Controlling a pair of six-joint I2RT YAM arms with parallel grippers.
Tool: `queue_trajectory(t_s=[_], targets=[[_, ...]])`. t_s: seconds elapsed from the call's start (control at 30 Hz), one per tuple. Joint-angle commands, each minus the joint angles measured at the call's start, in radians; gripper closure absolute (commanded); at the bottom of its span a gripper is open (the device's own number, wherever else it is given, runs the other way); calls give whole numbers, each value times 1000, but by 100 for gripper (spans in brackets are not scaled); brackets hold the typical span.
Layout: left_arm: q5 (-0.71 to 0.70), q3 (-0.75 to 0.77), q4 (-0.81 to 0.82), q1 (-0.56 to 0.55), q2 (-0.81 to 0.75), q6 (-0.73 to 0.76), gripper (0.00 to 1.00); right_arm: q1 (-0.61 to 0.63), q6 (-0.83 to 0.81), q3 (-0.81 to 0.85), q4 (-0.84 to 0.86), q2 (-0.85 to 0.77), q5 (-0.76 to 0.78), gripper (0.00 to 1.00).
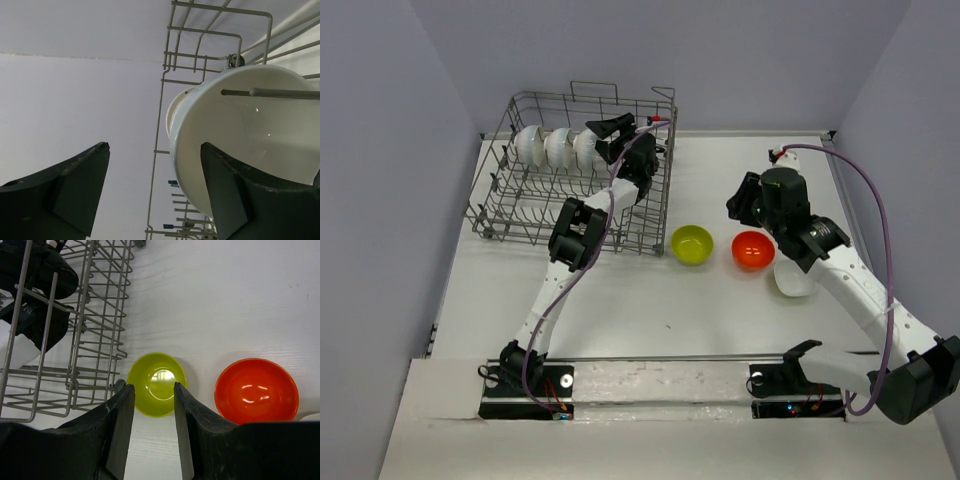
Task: Load the bowls into the dish rack
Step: Insert the bowl into the dish rack.
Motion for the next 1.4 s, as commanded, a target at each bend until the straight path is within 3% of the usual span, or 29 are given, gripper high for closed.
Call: queue_trajectory(t_s=[0.0, 0.23, 0.4, 0.67, 1.37], targets=[[-4, -16, 18, -38, -60, -45, 11, 6, 5, -4, 0, -25, 23, 57], [-7, -27, -1, -41, -105, -62, 4, 6, 4, -4, -8, -24, 39, 57], [20, -8, -153, -41, -140, -233, 1, 6, 10, -7, -12, -28, 46, 57], [135, 79, -561, -49, -177, -558, 1, 6, 14, -5, -29, -42, 69, 57], [336, 133, -942, 2, -258, -993, 1, 6, 24, -7, -38, -25, 71, 57]])
